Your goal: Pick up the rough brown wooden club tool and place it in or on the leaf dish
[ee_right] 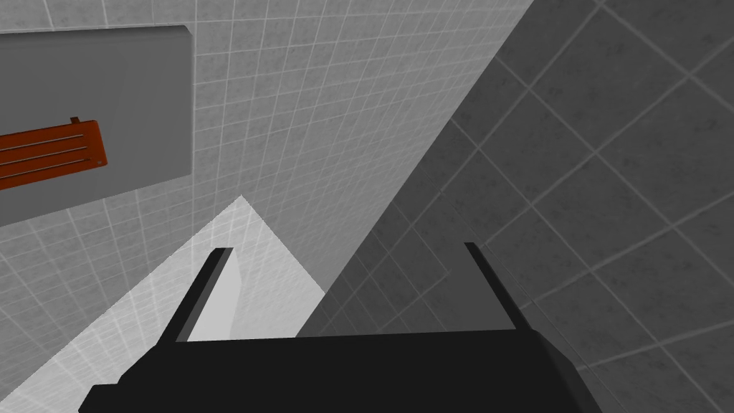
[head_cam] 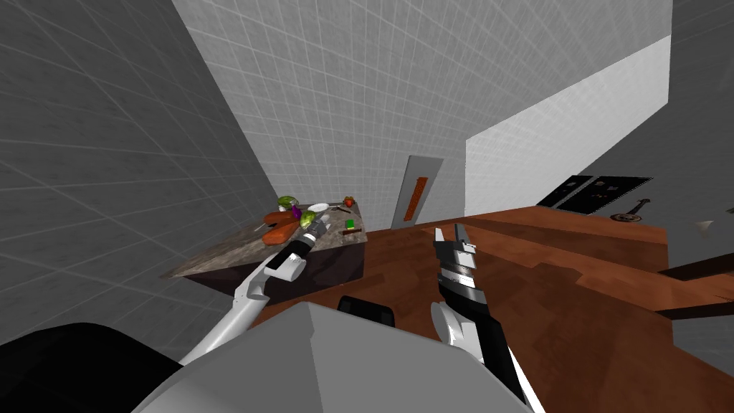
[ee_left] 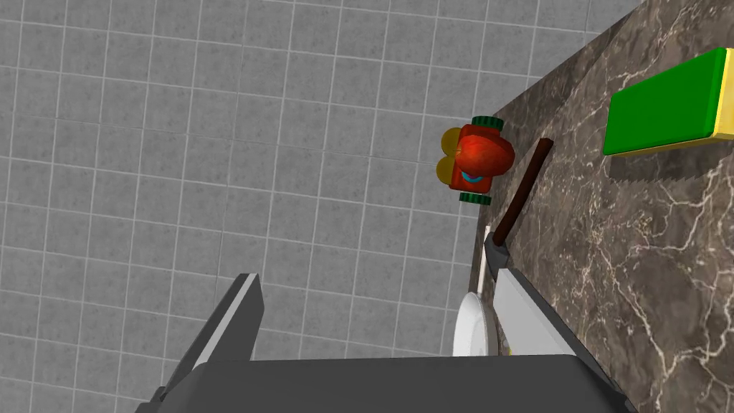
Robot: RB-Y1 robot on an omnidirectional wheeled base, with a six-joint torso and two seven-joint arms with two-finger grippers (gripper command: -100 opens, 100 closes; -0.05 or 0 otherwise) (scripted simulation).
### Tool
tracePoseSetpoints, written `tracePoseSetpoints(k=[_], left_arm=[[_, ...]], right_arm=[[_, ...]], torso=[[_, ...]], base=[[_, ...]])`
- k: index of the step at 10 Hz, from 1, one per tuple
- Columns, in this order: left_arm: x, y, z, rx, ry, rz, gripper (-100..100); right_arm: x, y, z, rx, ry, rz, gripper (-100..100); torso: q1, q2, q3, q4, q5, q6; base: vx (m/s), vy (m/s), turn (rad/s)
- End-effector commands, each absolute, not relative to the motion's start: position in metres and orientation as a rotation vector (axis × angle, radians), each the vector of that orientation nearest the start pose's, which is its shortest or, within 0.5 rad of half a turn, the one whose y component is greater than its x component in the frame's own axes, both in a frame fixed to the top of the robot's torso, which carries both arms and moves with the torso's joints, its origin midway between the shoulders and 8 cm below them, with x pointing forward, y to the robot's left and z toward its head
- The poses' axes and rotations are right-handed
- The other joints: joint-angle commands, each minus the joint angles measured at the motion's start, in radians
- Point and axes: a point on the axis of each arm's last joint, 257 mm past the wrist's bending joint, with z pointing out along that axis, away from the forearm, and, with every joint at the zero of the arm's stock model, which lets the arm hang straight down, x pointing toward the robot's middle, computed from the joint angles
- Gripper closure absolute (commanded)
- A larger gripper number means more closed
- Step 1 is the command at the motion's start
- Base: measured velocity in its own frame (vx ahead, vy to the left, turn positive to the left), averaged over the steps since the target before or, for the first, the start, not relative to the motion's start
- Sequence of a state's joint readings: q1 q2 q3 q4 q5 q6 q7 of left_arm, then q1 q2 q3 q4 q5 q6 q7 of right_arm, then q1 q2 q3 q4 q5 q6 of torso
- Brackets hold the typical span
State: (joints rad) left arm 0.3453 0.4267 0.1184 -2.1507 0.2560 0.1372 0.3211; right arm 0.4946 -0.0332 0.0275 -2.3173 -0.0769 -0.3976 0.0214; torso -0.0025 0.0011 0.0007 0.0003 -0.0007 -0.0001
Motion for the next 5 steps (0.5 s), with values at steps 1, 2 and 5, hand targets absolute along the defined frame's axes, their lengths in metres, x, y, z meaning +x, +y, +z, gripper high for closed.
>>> tracePoseSetpoints(k=[1,2,5], left_arm=[[0.451,0.355,-0.109,-1.258,1.095,-1.324,-100],[0.451,0.356,-0.115,-1.279,1.107,-1.31,-100],[0.457,0.382,-0.13,-1.386,1.13,-1.272,-100]], right_arm=[[0.355,-0.275,0.023,0.726,0.645,1.351,0],[0.355,-0.275,0.023,0.726,0.645,1.351,0],[0.355,-0.275,0.023,0.726,0.645,1.351,0]], torso=[[0.0,0.0,0.0,0.0,0.0,0.0],[-0.001,0.0,0.0,0.0,0.0,0.0],[0.0,0.0,0.0,0.0,0.0,0.0]], base=[[-0.018,-0.058,-0.057],[-0.019,-0.054,-0.023],[-0.008,-0.056,-0.042]])
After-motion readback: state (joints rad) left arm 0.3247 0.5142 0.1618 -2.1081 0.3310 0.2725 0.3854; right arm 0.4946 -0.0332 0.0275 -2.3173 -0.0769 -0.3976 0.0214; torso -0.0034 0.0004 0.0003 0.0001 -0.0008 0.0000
